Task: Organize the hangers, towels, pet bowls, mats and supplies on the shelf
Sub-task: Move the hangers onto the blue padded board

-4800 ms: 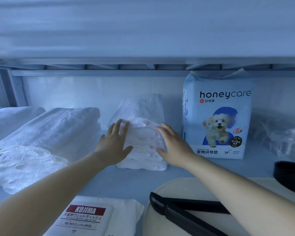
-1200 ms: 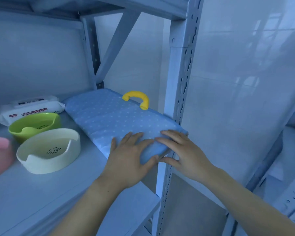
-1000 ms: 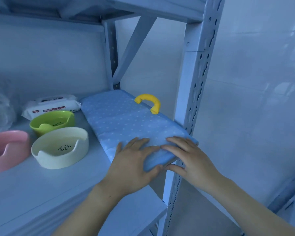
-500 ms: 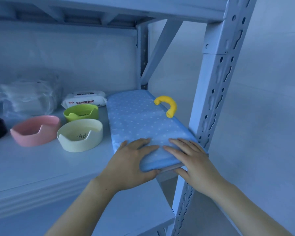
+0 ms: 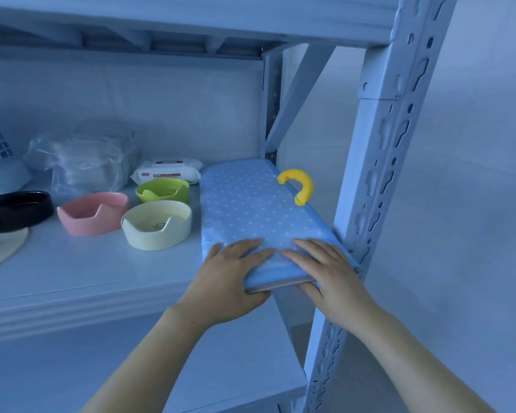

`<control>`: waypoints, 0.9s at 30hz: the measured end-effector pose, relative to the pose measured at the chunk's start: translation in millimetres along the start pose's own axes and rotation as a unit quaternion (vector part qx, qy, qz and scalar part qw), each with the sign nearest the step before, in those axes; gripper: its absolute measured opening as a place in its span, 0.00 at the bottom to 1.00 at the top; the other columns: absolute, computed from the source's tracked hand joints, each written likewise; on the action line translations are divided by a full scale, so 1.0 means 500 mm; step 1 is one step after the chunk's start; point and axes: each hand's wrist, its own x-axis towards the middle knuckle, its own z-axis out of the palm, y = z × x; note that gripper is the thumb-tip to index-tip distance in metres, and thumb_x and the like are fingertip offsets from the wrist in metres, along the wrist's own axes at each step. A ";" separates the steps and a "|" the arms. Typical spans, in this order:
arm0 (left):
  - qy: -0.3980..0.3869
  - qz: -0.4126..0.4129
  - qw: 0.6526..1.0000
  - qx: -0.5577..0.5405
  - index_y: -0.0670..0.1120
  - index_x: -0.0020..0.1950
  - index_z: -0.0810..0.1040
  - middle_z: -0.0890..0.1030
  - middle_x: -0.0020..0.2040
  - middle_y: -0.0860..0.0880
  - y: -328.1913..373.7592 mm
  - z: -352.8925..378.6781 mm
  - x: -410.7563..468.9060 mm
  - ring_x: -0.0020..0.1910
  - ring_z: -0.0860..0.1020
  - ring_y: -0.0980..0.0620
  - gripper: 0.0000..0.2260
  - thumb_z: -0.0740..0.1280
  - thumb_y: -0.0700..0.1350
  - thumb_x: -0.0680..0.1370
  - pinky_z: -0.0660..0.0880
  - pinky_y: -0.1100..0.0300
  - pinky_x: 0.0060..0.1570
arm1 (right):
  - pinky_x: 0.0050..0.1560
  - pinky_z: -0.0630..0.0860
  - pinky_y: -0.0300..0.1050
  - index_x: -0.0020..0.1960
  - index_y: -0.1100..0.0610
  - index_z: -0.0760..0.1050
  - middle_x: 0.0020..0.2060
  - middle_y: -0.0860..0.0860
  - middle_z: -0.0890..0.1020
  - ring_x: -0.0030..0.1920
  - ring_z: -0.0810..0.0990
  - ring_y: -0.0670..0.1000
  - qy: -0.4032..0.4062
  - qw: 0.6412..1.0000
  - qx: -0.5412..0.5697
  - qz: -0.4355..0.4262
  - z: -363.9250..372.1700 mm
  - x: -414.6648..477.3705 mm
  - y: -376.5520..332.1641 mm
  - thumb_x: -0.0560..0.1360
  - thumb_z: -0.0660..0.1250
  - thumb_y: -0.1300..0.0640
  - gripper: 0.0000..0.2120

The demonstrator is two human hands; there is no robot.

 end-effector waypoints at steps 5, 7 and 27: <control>-0.014 0.005 1.000 0.002 0.61 0.71 0.63 0.63 0.73 0.56 -0.006 -0.007 0.008 0.72 0.61 0.57 0.34 0.55 0.67 0.65 0.55 0.55 0.67 | 0.62 0.69 0.52 0.65 0.47 0.68 0.62 0.53 0.76 0.60 0.74 0.56 0.002 1.000 -0.005 0.012 -0.003 0.006 -0.009 0.72 0.63 0.50 0.21; -0.019 0.010 1.000 0.003 0.60 0.72 0.62 0.62 0.73 0.57 -0.007 -0.011 0.007 0.72 0.60 0.57 0.35 0.55 0.67 0.65 0.54 0.57 0.67 | 0.62 0.71 0.54 0.65 0.47 0.68 0.62 0.53 0.76 0.60 0.74 0.56 0.001 1.000 -0.011 0.014 0.000 0.005 -0.009 0.70 0.68 0.52 0.24; 0.088 -0.076 0.987 -0.111 0.57 0.59 0.76 0.74 0.57 0.63 -0.017 -0.100 -0.135 0.58 0.71 0.66 0.16 0.64 0.55 0.72 0.69 0.70 0.57 | 0.63 0.59 0.32 0.68 0.45 0.68 0.66 0.41 0.68 0.67 0.64 0.41 -0.080 0.990 0.112 -0.011 -0.056 0.067 -0.163 0.73 0.68 0.49 0.25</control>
